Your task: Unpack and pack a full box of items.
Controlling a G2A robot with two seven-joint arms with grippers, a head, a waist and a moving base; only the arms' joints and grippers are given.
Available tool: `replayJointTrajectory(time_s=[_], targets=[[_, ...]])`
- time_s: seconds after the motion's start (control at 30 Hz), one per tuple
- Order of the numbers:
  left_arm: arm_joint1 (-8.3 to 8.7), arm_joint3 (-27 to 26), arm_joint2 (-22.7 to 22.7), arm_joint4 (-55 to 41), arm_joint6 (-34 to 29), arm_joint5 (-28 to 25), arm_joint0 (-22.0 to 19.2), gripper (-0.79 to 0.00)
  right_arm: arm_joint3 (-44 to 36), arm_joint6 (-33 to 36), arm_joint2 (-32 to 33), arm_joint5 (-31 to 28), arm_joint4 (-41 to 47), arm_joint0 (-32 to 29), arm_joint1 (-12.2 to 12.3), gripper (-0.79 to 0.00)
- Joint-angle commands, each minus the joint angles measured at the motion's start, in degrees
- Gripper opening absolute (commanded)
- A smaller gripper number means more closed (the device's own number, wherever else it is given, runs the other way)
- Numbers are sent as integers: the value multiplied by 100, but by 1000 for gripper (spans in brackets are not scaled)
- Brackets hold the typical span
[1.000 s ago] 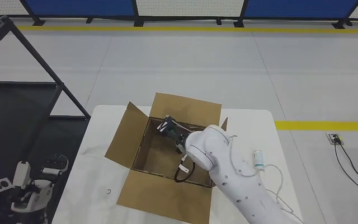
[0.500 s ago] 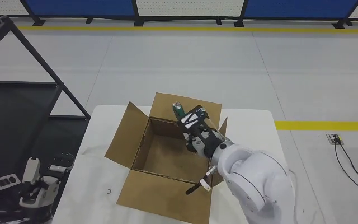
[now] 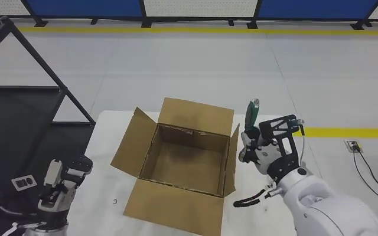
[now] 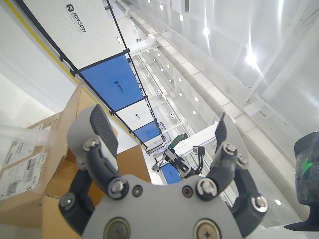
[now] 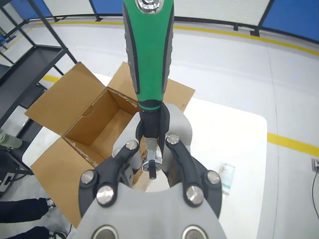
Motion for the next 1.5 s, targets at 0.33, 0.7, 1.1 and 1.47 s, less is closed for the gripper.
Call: replayJointTrajectory(time_s=[0.33,0.7,1.1,1.47], targets=[[16,-114,242,308,9,158,-112,0,481,536,1008,-146,645,-796,128,-785],[22,-131,239,370,145,167,-72,0,2398,1036,583,327,-148,-42,182,-785],[33,-76,284,369,177,203,-105,0,3776,1299,450,298,-288,440,235,-785],[46,-75,327,424,197,257,-154,0,4304,1501,181,271,-632,679,267,-785]])
